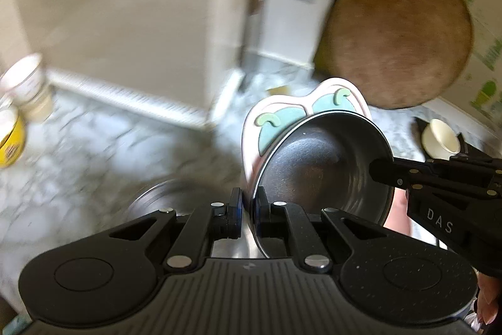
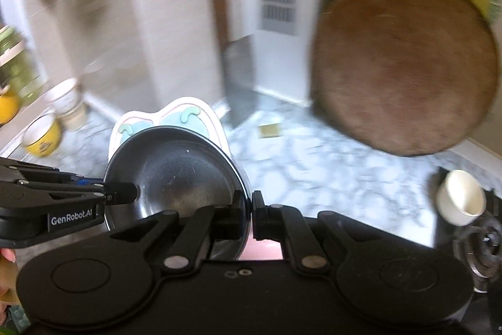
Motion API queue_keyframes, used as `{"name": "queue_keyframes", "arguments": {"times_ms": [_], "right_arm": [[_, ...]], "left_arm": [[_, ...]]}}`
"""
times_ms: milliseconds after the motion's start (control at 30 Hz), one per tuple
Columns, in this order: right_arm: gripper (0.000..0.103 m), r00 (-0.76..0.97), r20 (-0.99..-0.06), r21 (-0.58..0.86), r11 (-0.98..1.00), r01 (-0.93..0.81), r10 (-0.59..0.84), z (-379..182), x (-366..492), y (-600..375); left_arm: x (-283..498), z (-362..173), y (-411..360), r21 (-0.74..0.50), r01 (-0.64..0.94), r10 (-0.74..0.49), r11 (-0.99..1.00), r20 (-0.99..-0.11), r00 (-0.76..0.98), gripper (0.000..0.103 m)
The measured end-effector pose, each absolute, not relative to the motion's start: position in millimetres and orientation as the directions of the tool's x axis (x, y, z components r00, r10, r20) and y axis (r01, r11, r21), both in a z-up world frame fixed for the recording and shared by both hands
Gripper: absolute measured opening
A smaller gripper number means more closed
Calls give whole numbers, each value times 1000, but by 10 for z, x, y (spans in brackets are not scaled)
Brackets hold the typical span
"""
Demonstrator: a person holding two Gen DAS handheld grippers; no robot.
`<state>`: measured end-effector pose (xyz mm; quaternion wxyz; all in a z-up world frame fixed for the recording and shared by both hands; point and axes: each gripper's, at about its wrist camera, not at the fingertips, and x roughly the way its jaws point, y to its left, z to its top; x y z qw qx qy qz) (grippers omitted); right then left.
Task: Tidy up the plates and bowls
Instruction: 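Lift the pink pot with both grippers and carry it over the steel basin, then lower the pink pot into the steel basin with both grippers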
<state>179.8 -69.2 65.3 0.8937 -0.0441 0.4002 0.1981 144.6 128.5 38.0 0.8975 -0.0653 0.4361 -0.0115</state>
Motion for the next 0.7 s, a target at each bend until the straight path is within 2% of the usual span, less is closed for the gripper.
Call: {"name": "queue_keyframes", "arguments": {"times_ms": [333, 700], "right_arm": [[7, 478, -791, 132, 868, -478, 383, 419, 1681, 32], [7, 386, -846, 152, 859, -489, 369, 166, 1751, 293]], "left_arm": [[1219, 172, 1924, -128, -162, -18, 979, -834, 552, 7], [1303, -110, 2082, -132, -192, -30, 972, -888, 458, 7]]}}
